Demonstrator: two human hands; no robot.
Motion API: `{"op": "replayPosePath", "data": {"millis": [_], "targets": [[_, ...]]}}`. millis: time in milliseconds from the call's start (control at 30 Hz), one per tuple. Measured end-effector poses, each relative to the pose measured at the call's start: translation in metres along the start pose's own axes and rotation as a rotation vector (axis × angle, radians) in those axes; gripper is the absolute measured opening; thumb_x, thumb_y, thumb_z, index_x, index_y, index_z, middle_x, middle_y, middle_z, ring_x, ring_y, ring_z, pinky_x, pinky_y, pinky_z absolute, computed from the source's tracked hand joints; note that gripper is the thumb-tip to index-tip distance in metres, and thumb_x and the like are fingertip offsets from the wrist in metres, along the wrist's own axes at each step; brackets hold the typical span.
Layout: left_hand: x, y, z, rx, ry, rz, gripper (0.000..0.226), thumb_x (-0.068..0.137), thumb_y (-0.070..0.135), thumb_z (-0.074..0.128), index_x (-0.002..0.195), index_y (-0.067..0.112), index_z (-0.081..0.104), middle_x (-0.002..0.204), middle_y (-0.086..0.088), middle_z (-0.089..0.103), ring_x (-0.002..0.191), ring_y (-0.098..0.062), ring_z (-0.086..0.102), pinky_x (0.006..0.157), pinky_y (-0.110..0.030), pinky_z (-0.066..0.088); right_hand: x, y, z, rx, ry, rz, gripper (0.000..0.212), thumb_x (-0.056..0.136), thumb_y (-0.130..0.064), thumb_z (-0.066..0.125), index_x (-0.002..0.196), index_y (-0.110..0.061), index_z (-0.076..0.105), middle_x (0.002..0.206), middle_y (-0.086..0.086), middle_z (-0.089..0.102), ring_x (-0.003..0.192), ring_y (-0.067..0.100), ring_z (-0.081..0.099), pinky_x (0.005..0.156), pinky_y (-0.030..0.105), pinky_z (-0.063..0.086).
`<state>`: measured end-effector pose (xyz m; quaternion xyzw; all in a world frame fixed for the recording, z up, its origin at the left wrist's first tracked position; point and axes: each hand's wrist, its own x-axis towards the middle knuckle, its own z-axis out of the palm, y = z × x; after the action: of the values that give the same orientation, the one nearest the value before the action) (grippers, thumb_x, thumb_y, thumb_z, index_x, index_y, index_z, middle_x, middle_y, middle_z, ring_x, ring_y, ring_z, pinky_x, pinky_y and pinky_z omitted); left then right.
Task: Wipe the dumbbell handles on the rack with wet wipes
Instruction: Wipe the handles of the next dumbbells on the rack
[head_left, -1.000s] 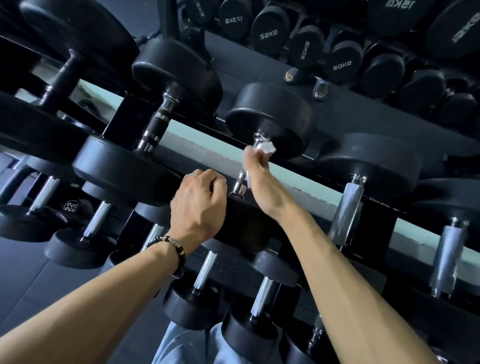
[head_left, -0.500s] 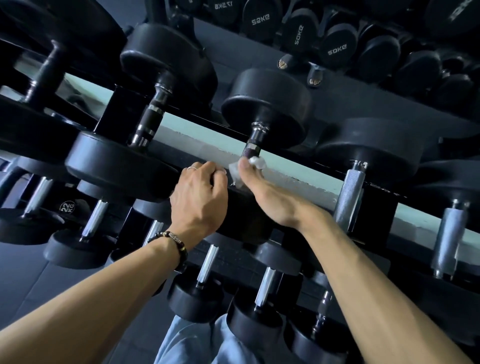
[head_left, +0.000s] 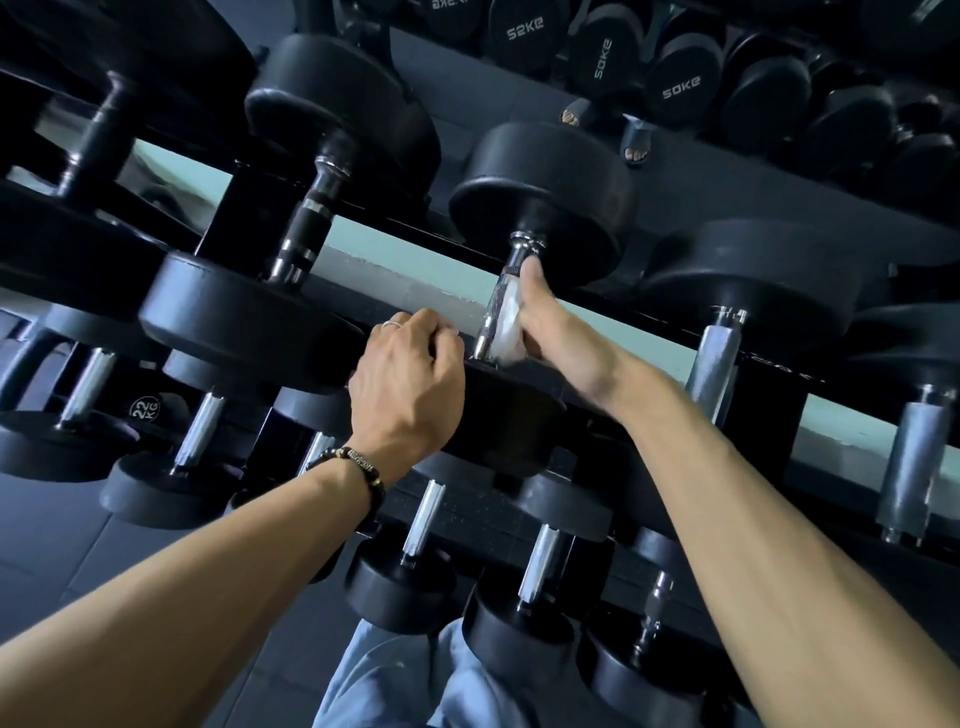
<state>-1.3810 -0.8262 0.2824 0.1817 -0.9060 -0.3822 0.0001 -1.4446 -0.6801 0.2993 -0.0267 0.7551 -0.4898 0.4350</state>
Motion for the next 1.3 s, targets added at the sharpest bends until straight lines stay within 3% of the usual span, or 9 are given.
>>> {"op": "replayPosePath", "data": {"millis": [67,167,333,500,600,667,1033,1200,1300], "targets": [[0.001,0.0,0.001,-0.011,0.001,0.003,0.042,0.086,0.037,0.03,0.096,0.019,0.067,0.099,0.004,0.061,0.096,-0.017,0.051,0.079,-0.035,0.035,0.007,0.003,-0.001,-0.016,0.033,-0.035,0.092,0.062,-0.104,0.011,0.124,-0.05,0.051,0.136,-0.018,0.044,0.139,0.011,0.024,0.125,0.053,0.003],[0.001,-0.001,0.001,-0.009,0.003,0.001,0.042,0.086,0.037,0.03,0.098,0.02,0.067,0.099,0.004,0.061,0.098,-0.018,0.052,0.079,-0.035,0.036,-0.003,0.014,0.007,-0.039,-0.064,-0.004,0.119,0.066,-0.102,0.013,0.159,-0.029,0.021,0.167,-0.006,0.016,0.153,0.01,0.011,0.125,0.045,0.007],[0.0,0.001,0.001,-0.018,0.001,-0.011,0.044,0.085,0.038,0.029,0.098,0.02,0.067,0.098,0.005,0.06,0.097,-0.018,0.052,0.08,-0.036,0.038,0.004,-0.005,0.0,-0.087,0.099,-0.047,0.089,0.097,-0.072,0.008,0.103,-0.001,0.062,0.116,0.006,0.061,0.116,0.017,0.054,0.118,0.035,0.02],[0.0,0.001,0.001,-0.029,0.017,-0.008,0.043,0.085,0.037,0.03,0.097,0.018,0.068,0.097,0.004,0.061,0.097,-0.018,0.053,0.079,-0.036,0.038,-0.01,0.013,0.004,-0.116,0.049,-0.089,0.043,0.107,-0.052,0.028,0.12,-0.025,0.059,0.13,-0.012,0.051,0.117,0.0,0.044,0.112,0.029,0.027],[0.0,0.001,0.0,-0.022,0.008,-0.009,0.045,0.085,0.037,0.03,0.097,0.018,0.069,0.097,0.003,0.061,0.097,-0.018,0.052,0.079,-0.036,0.038,0.013,0.005,-0.003,-0.175,0.309,-0.139,0.04,0.105,-0.02,0.039,0.071,-0.012,0.057,0.067,-0.01,0.063,0.062,-0.004,0.054,0.082,0.027,0.041],[-0.001,0.002,0.0,-0.023,0.0,-0.003,0.046,0.086,0.037,0.03,0.098,0.017,0.069,0.096,0.003,0.06,0.096,-0.019,0.052,0.077,-0.035,0.037,0.027,-0.005,-0.003,-0.2,0.414,-0.126,0.04,0.101,-0.012,0.037,0.064,-0.009,0.051,0.056,-0.003,0.055,0.054,0.006,0.049,0.074,0.028,0.043],[0.0,0.003,-0.001,-0.018,0.006,-0.012,0.046,0.086,0.036,0.03,0.1,0.018,0.07,0.095,0.003,0.06,0.098,-0.019,0.053,0.08,-0.037,0.04,0.045,0.002,-0.006,-0.027,0.615,-0.121,0.049,0.104,-0.031,0.048,0.059,-0.012,0.05,0.063,0.001,0.058,0.061,0.013,0.057,0.068,0.027,0.047],[-0.001,0.003,-0.001,-0.021,0.006,-0.021,0.045,0.086,0.037,0.03,0.098,0.02,0.07,0.097,0.002,0.061,0.099,-0.018,0.052,0.081,-0.037,0.04,0.022,0.02,0.007,-0.256,0.358,-0.051,0.053,0.105,-0.032,0.046,0.056,-0.013,0.052,0.05,-0.01,0.055,0.043,-0.002,0.049,0.051,0.009,0.037],[-0.002,0.003,0.0,-0.014,-0.003,-0.022,0.046,0.085,0.037,0.03,0.096,0.018,0.07,0.096,0.002,0.061,0.099,-0.017,0.051,0.079,-0.035,0.037,0.035,0.01,-0.004,-0.093,0.529,-0.102,0.051,0.104,-0.03,0.05,0.055,-0.013,0.052,0.053,-0.007,0.054,0.048,0.001,0.051,0.056,0.015,0.04]]}}
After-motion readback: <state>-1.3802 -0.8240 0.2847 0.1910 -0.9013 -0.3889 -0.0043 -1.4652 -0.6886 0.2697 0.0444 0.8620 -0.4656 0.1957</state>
